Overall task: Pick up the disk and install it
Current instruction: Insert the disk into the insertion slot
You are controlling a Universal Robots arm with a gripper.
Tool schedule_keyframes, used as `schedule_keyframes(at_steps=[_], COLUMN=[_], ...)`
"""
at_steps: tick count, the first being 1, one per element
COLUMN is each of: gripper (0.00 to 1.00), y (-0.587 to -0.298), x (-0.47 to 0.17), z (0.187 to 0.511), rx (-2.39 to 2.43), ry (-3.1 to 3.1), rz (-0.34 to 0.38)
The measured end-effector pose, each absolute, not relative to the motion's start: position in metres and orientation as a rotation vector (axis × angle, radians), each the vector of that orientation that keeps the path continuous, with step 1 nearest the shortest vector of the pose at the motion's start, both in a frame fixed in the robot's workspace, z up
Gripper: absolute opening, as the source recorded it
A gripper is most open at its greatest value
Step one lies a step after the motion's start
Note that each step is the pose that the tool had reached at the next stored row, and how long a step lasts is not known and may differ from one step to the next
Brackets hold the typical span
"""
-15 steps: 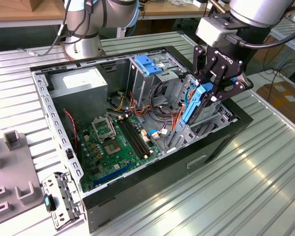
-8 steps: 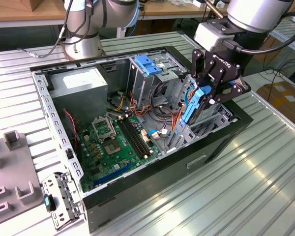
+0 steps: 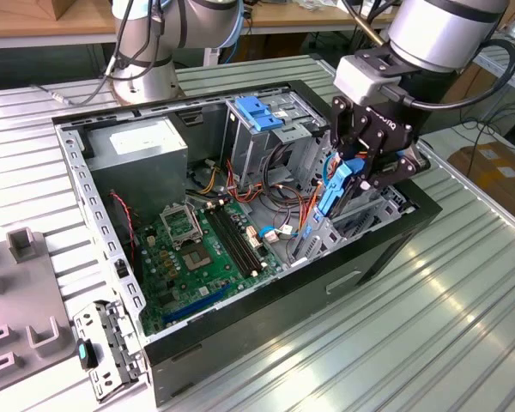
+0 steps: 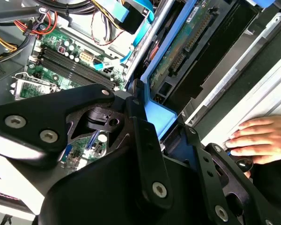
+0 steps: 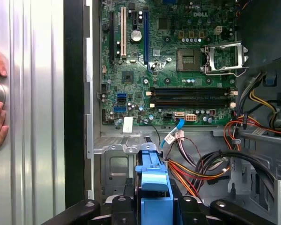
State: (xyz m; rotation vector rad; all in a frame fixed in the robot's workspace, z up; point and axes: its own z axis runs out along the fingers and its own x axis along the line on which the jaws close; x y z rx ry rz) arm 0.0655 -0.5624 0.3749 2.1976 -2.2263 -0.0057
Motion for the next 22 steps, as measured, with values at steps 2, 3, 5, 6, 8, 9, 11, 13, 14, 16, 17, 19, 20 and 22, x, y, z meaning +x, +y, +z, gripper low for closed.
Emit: schedule_keyframes(at_steps=[2,3,5,6,8,9,11,13,14,16,17,19,20,22], gripper=[0.37,0.37,0.37,0.37,0.38,0.45,0.45,0.45,0.45,0.43,0.36,0.30,0.24,0.18], y=[-0.562,-0.562,-0.562,-0.562,-0.562,-0.562,-0.562,-0.562,-0.562,-0.562,-0.562,-0.562,-0.562,-0.563], x=[0.066,0.066,0.066,0.066,0.066,0.066,0.066,0.066,0.066,0.066,0.066,0.066,0.066,0.067], z=[0.373,0.373,0.373,0.373,0.373,0.373,0.373,0.373,0.373,0.373,0.371,0.368,0.367,0.362], rx=[2.197,2.197,2.197,2.197,2.197,2.197,2.197,2.197,2.197,2.197,2.197,2.197,2.197,2.197], ry=[-2.226,-2.226,-2.226,-2.226,-2.226,-2.226,-2.226,-2.226,-2.226,-2.226,-2.226,-2.226,-2.226,-2.226], rz=[-0.005,-0.005,-0.005,-0.005,-0.004,-0.004,-0.005,-0.005,-0.005,-0.005,-0.005,-0.005,-0.005,-0.005])
